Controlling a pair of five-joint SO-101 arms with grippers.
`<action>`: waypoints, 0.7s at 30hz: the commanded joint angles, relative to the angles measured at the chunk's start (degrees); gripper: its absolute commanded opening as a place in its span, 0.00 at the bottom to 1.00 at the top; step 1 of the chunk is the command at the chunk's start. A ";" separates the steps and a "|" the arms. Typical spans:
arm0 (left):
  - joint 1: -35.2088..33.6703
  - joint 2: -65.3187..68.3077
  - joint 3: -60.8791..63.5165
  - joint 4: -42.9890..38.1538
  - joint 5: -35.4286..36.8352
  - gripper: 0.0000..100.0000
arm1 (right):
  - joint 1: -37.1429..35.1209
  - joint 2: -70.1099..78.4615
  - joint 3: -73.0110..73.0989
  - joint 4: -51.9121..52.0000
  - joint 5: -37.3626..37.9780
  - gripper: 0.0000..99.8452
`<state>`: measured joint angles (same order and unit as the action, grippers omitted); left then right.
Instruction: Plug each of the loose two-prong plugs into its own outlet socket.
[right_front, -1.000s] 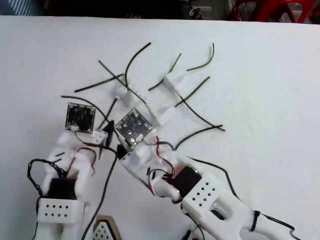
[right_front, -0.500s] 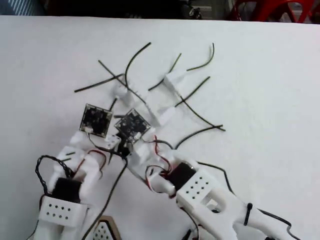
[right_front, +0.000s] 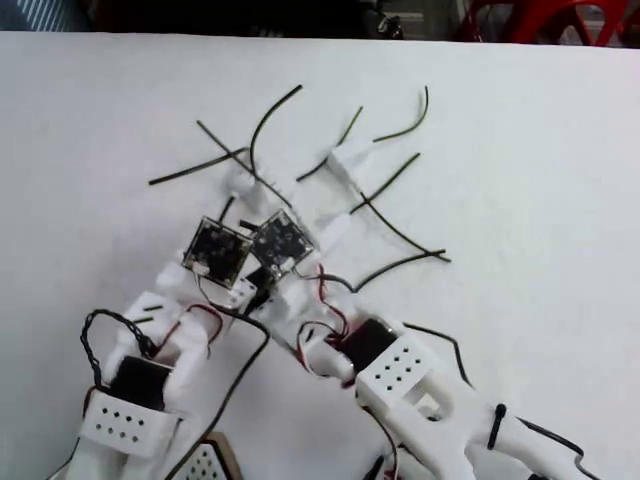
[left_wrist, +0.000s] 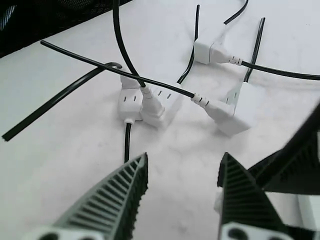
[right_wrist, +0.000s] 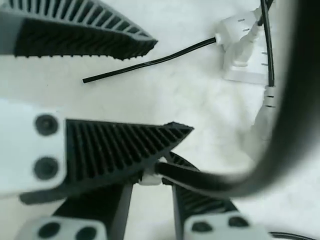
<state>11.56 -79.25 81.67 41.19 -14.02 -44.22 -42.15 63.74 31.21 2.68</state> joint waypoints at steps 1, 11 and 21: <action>-1.63 -0.66 -1.67 -1.05 -0.53 0.24 | 5.32 -0.57 -0.79 -1.54 -0.44 0.02; -0.75 -0.31 -0.70 -0.26 -2.29 0.24 | 28.79 -0.40 -1.05 -16.66 -6.95 0.02; 12.62 -0.13 -1.49 3.16 -6.68 0.28 | 41.19 0.04 -0.70 -25.54 -16.26 0.02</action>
<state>20.09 -79.08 81.76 42.95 -20.00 -5.01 -41.89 63.65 7.82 -12.35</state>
